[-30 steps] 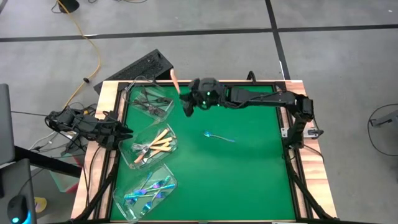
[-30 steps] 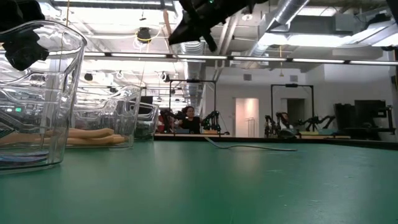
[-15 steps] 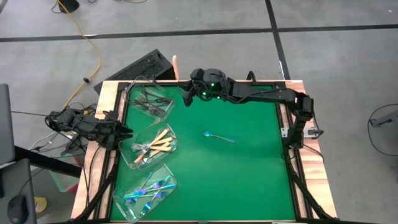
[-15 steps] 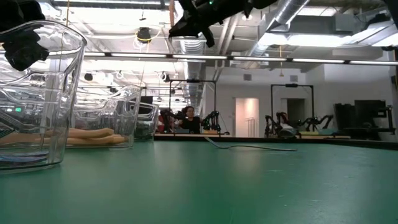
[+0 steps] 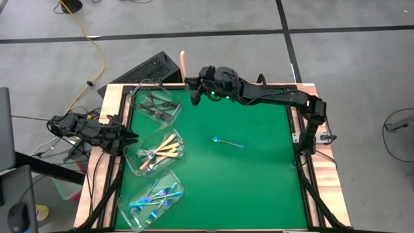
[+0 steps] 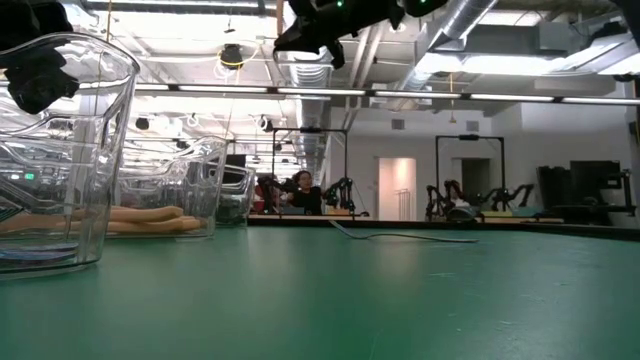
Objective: Sort silverware by color (type)
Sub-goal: Put the orange fork into the middle transparent bin
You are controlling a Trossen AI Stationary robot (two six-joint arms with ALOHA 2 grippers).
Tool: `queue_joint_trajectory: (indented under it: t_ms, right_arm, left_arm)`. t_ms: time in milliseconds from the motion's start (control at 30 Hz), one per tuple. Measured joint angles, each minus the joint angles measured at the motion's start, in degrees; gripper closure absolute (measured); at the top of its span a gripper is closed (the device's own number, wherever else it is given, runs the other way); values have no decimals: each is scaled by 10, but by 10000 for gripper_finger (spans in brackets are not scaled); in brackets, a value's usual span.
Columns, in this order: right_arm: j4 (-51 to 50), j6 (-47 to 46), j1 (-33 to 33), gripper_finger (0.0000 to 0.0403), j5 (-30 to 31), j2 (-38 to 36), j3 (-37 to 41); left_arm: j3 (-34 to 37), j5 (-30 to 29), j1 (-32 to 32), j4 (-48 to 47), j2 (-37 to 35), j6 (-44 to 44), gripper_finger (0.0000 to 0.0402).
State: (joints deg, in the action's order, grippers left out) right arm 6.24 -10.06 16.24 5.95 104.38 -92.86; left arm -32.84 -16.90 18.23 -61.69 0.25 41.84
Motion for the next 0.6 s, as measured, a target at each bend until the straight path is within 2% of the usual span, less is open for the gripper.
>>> queue_joint_trajectory:
  t_ms: [133,300,433,600]
  right_arm:
    - [-3,10,3,390,-8,31,-49]
    - [-94,46,0,390,-33,113,-169]
    - [-121,61,-10,390,-81,160,-257]
    - [-149,71,-15,390,-112,211,-326]
  left_arm:
    - [0,-1,0,0,0,4,274]
    - [0,-2,0,-1,0,8,274]
    - [0,-8,0,0,0,9,274]
    - [0,-14,0,-1,0,13,274]
